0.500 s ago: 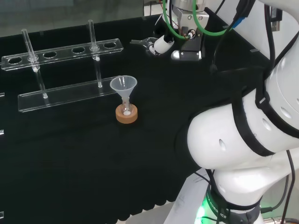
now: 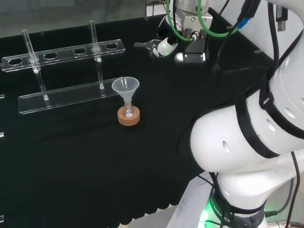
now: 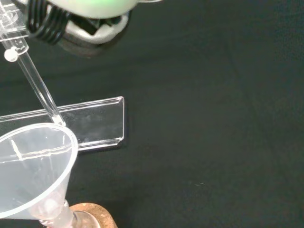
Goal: Put the weighing funnel back on the table.
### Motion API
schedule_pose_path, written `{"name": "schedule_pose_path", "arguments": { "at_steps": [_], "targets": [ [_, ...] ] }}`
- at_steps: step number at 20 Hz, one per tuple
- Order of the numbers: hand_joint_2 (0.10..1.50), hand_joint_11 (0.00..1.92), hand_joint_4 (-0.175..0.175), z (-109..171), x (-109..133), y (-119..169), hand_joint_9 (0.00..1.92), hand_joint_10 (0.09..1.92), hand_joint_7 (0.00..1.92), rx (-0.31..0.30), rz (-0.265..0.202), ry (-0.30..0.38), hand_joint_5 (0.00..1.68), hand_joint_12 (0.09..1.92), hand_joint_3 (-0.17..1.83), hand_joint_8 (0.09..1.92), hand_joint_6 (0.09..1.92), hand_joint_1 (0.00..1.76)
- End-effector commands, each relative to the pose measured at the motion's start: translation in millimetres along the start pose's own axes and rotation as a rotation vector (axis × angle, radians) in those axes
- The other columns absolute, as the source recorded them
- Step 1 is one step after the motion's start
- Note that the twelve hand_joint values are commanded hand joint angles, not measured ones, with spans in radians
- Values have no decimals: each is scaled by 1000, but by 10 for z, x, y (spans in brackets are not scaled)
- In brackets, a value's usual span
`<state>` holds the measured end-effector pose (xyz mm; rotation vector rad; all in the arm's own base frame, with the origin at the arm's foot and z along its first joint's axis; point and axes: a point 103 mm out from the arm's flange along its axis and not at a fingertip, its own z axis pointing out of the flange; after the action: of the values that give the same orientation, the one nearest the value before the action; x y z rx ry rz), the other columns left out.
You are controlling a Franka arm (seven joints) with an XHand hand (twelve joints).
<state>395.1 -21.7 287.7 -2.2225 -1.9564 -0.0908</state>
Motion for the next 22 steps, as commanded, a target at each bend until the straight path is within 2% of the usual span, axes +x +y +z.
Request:
{"name": "schedule_pose_path", "arguments": {
  "at_steps": [1,11,22],
  "targets": [
    [667,723,175,95,-199,221,855,365,459,14,13,-16,1144,1084,753,664,945,1092],
    [667,722,175,298,-370,711,853,367,458,56,15,-78,1144,1085,753,665,944,1092],
    [666,722,175,602,-513,1187,852,369,458,99,0,-96,1145,1086,753,666,943,1092]
  ]
}}
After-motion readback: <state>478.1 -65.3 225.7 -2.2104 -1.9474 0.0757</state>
